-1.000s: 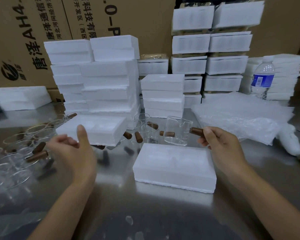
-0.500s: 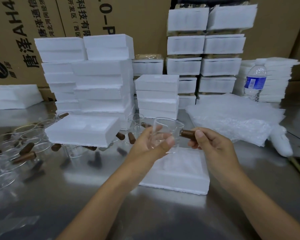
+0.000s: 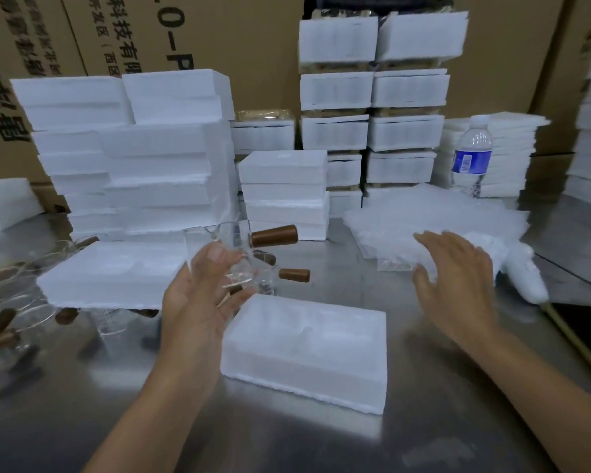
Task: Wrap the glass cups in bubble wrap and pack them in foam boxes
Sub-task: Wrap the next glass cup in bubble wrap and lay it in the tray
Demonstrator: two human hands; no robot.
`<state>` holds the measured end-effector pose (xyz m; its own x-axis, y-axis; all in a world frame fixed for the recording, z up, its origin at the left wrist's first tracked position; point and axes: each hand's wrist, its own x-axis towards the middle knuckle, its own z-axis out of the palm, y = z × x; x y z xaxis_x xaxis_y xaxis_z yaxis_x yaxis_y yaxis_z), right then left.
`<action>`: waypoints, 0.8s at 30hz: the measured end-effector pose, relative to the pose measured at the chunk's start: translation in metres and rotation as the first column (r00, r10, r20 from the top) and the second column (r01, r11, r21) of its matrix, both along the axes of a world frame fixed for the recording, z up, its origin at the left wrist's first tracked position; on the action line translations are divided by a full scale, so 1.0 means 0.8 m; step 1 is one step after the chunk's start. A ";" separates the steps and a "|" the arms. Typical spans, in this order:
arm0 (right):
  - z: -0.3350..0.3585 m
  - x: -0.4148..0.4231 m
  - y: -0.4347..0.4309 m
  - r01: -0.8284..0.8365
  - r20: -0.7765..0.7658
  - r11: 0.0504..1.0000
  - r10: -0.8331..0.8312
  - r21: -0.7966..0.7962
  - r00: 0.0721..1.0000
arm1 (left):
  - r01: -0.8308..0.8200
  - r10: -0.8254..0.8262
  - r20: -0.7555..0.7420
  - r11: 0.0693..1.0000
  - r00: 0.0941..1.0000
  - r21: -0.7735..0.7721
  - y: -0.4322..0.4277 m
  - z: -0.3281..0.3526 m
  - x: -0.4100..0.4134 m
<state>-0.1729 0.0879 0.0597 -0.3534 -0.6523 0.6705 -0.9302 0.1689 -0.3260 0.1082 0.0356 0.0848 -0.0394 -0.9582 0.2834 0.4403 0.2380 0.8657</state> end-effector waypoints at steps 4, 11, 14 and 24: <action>-0.005 -0.037 -0.008 0.242 -0.043 0.952 -0.238 0.187 0.970 | -0.138 0.138 0.090 0.990 0.986 -0.004 0.003 -0.007 -0.009; -0.007 -0.043 -0.016 0.400 -0.122 0.901 -0.384 0.168 0.915 | -0.097 0.095 0.028 0.993 0.995 0.071 0.002 -0.019 -0.020; -0.007 -0.045 -0.015 0.404 -0.160 0.903 -0.381 0.147 0.910 | -0.073 0.070 0.061 0.996 0.996 0.054 0.005 -0.018 -0.023; 0.006 -0.029 -0.012 0.252 0.001 0.940 -0.259 -0.230 0.966 | -0.081 0.082 0.092 0.997 0.992 -0.012 0.006 -0.009 -0.018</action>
